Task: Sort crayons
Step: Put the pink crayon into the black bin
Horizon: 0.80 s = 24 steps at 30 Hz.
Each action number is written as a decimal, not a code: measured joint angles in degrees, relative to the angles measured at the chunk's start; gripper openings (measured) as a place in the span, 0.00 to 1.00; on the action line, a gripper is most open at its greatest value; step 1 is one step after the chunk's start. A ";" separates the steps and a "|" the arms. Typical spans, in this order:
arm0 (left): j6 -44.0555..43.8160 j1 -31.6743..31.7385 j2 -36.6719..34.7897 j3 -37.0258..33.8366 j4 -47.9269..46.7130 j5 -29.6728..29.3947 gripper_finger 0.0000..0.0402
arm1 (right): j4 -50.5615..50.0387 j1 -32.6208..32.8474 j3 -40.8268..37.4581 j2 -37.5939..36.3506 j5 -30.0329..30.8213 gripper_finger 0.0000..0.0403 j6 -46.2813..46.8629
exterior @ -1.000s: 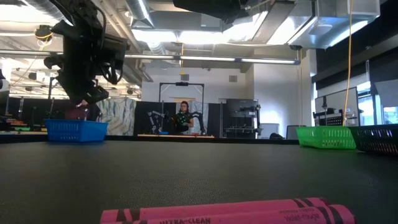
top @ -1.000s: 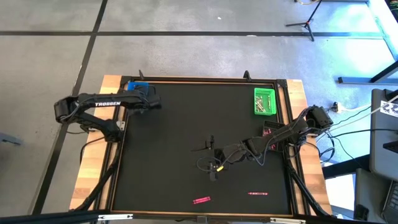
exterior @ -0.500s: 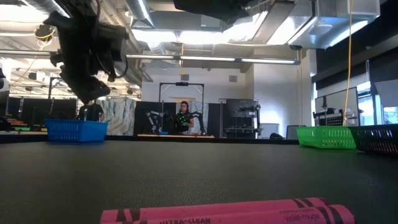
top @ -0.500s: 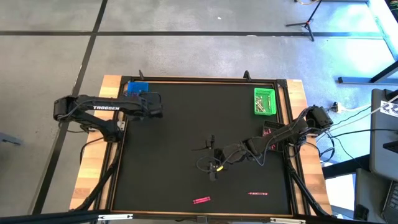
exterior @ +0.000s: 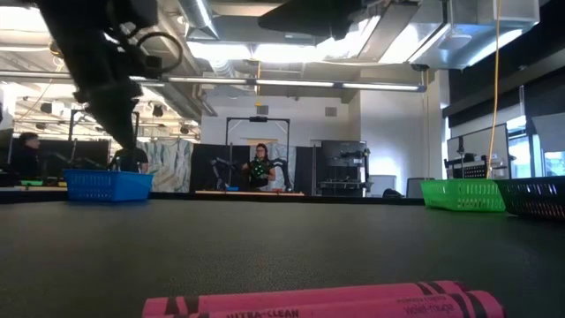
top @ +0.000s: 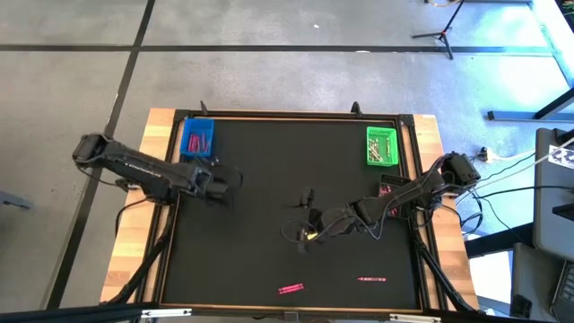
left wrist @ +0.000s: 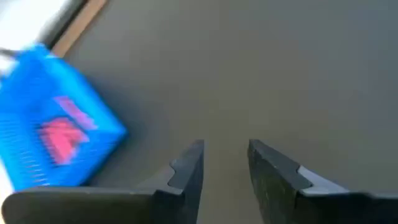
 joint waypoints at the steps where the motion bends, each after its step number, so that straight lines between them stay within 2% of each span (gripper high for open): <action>1: 0.52 -1.54 0.03 -0.55 1.91 1.33 0.29 | -0.01 0.07 0.00 0.00 1.41 0.73 0.00; 5: 9.18 -7.79 0.07 -3.87 15.64 9.29 0.29 | -0.11 0.33 0.00 0.00 3.80 0.73 0.00; 8: 16.23 -10.81 0.07 -7.72 30.26 15.45 0.29 | -0.16 0.33 0.00 0.00 3.78 0.73 0.16; 13: 21.43 -13.07 0.09 -14.25 56.02 26.55 0.29 | -2.79 0.35 0.00 0.00 3.75 0.73 0.53; 16: 24.45 -15.38 0.09 -18.25 68.97 27.74 0.29 | -4.22 0.33 0.00 0.00 3.73 0.73 1.64; 18: 26.16 -16.91 0.08 -20.62 74.03 27.41 0.29 | -5.17 0.33 0.00 0.00 3.73 0.73 1.72; 24: 27.37 -19.28 -5.01 -25.09 76.26 23.85 0.29 | -8.90 0.35 -0.02 -1.72 3.36 0.73 4.49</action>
